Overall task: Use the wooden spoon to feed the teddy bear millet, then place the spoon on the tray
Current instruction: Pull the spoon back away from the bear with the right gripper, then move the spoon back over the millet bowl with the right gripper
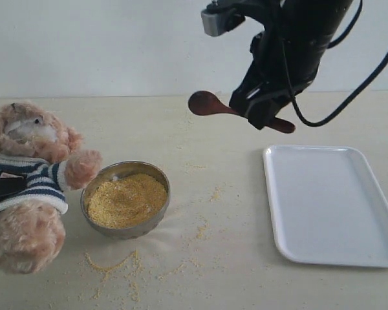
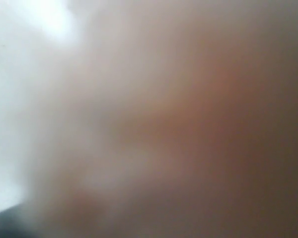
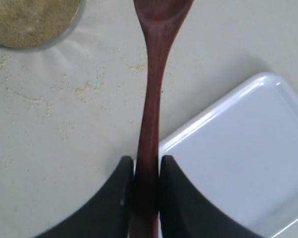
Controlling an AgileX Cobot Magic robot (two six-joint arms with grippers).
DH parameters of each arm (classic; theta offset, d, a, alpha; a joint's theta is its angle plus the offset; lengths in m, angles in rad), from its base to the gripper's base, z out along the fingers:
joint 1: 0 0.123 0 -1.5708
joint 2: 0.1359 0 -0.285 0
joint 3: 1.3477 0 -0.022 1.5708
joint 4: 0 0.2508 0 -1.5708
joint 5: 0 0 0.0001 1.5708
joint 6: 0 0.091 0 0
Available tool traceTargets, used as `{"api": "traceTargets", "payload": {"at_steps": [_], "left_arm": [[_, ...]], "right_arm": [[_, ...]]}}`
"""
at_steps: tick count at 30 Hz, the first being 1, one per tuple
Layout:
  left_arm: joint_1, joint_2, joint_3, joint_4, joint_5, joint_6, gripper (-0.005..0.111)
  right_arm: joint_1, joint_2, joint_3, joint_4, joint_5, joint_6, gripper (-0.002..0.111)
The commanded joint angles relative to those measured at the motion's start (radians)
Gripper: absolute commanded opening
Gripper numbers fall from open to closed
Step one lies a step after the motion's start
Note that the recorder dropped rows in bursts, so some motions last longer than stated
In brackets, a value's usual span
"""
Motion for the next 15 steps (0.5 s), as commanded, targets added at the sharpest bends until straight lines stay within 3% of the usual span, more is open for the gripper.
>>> {"api": "traceTargets", "payload": {"at_steps": [1, 15], "left_arm": [[-0.001, 0.000, -0.004, -0.010, 0.032, 0.008, 0.005], [-0.001, 0.000, -0.004, 0.015, 0.032, 0.008, 0.005]], "right_arm": [[-0.016, -0.015, 0.065, 0.014, -0.006, -0.026, 0.000], [-0.016, -0.013, 0.095, 0.021, -0.038, -0.032, 0.000]]}}
